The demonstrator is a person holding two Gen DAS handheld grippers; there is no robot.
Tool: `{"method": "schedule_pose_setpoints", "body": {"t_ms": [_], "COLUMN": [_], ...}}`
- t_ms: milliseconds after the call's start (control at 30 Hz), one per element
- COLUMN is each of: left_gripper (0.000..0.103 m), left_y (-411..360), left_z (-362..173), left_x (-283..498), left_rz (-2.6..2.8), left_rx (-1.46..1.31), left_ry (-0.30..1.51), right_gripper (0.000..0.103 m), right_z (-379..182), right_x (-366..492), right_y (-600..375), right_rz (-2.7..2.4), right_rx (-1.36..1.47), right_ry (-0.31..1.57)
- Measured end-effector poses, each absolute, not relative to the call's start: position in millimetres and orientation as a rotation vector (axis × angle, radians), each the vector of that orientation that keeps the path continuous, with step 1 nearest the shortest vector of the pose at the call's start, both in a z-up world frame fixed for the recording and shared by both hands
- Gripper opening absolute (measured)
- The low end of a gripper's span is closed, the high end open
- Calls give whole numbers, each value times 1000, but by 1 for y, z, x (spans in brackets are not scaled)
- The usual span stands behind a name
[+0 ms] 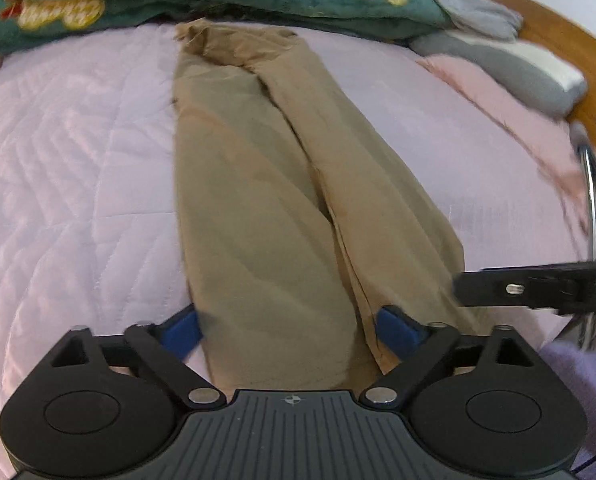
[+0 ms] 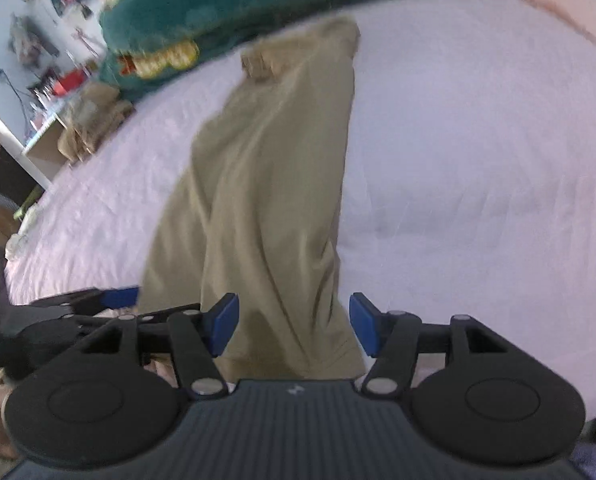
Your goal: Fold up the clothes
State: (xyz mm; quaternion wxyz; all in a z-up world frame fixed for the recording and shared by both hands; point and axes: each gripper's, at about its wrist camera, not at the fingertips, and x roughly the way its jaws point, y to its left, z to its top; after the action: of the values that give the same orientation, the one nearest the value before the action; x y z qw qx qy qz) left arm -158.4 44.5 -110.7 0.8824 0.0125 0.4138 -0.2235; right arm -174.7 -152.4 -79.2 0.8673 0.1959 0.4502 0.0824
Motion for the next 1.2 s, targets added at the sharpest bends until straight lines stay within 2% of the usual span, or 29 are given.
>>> {"method": "schedule_pose_setpoints", "body": {"t_ms": [33, 133, 367, 400, 433, 467, 500, 533, 567, 700, 800, 833, 933, 1033, 1100, 1200], "left_gripper": [103, 103, 101, 101, 99, 89, 83, 73, 65, 45, 25, 16, 7, 7, 9, 25], "left_y": [38, 20, 36, 39, 42, 44, 43, 42, 45, 51, 59, 63, 77, 86, 85, 97], "left_z": [-113, -119, -118, -117, -116, -114, -113, -113, -112, -115, -114, -113, -104, -82, -90, -93], "left_x": [-162, -177, -179, -177, -177, -176, -175, -175, -174, -167, -163, -162, -163, -174, -169, -156], "left_rz": [-468, -429, -440, -443, -448, -452, -458, -461, -473, -497, -511, -524, -563, -633, -639, -552], "left_rx": [62, 182, 67, 40, 21, 3, 10, 3, -27, -75, -99, -136, -183, -151, -75, -93], "left_ry": [853, 800, 770, 772, 777, 782, 784, 789, 799, 816, 833, 834, 827, 781, 868, 978], "right_gripper": [61, 62, 66, 66, 60, 56, 39, 25, 22, 8, 6, 5, 4, 4, 4, 9], "right_z": [-86, -95, -95, -95, -95, -96, -96, -97, -97, -95, -92, -88, -73, -61, -71, -77], "right_x": [-174, -178, -170, -170, -171, -172, -172, -173, -174, -175, -172, -172, -181, -190, -187, -180], "right_y": [-152, -147, -127, -126, -127, -130, -133, -136, -137, -131, -127, -125, -127, -127, -127, -132], "right_rz": [171, 158, 123, 134, 147, 163, 176, 189, 200, 211, 205, 209, 240, 274, 266, 268], "right_rx": [424, 381, 321, 311, 310, 331, 361, 391, 406, 358, 342, 341, 363, 343, 304, 343], "right_ry": [959, 934, 944, 938, 932, 929, 936, 943, 946, 943, 971, 977, 973, 992, 1069, 1166]}}
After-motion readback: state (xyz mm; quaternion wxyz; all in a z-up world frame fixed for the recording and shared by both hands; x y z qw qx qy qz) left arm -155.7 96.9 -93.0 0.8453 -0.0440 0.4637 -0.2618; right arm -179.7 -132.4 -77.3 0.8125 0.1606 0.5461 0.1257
